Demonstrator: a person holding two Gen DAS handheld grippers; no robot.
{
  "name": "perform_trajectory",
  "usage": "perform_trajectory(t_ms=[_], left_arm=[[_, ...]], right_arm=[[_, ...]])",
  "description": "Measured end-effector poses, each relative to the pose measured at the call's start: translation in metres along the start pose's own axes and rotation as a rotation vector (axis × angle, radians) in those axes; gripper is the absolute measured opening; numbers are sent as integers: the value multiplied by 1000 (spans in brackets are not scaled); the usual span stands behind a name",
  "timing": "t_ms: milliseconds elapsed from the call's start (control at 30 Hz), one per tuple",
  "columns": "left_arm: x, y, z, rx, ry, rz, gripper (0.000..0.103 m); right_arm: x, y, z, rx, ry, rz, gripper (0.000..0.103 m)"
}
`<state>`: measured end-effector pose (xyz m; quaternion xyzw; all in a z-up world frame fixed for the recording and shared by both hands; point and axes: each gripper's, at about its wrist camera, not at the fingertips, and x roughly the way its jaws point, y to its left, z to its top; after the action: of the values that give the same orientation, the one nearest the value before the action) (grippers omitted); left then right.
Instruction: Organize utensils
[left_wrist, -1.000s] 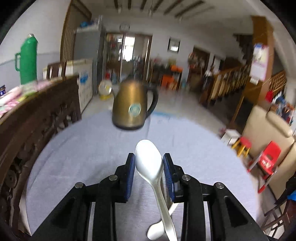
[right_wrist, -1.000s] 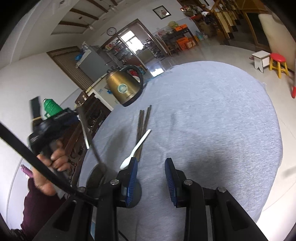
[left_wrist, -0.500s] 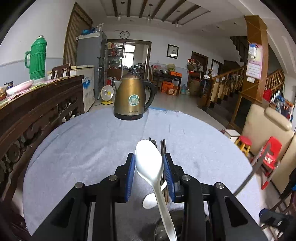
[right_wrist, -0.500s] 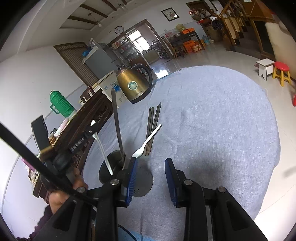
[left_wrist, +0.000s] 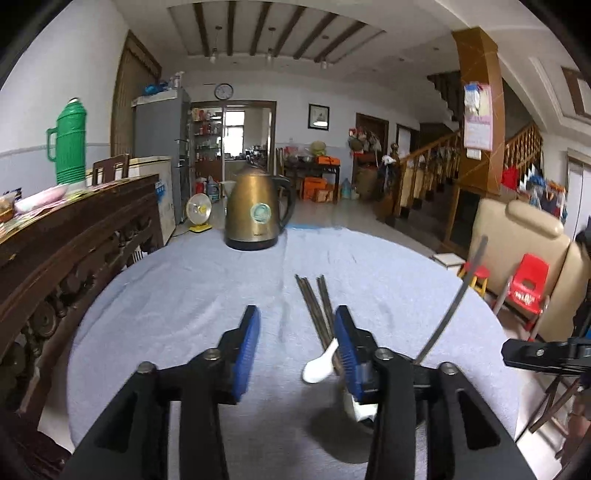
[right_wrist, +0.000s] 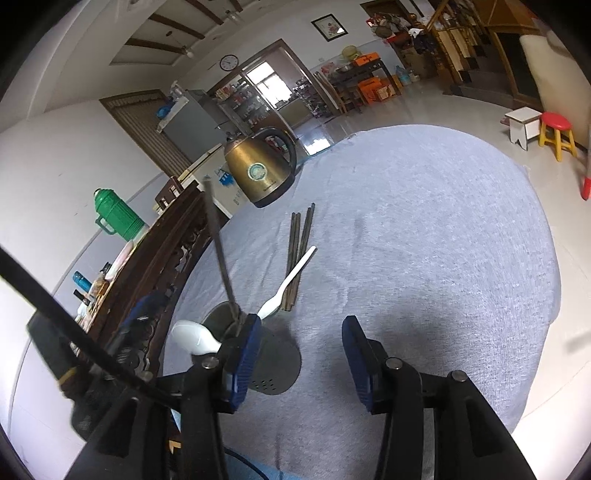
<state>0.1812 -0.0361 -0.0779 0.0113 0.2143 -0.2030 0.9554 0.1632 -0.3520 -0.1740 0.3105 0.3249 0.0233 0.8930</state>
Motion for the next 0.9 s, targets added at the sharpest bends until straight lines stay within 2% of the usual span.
perform_trajectory(t_ms=[233,333,500,600,733,900], left_arm=[[14,48,-1,-72,57,61,50],[38,62,-3,-93,121,42,50],[89,70,-10,-63,254,9,50],[118,78,-14,-121,326,-19,50],[145,79,-14,-150,385,-43,50],[186,64,-8,-112,459,-59,50]], right_arm=[[22,-26,1,79,38,-20,49],[32,-36,1,97,53,-38,48],[47,-53,1,138,84,-56,48],[55,-59,4,140,97,-71,48],[67,-67,13,139,113,-94,48],[84,-79,21,184,129,-82,48]])
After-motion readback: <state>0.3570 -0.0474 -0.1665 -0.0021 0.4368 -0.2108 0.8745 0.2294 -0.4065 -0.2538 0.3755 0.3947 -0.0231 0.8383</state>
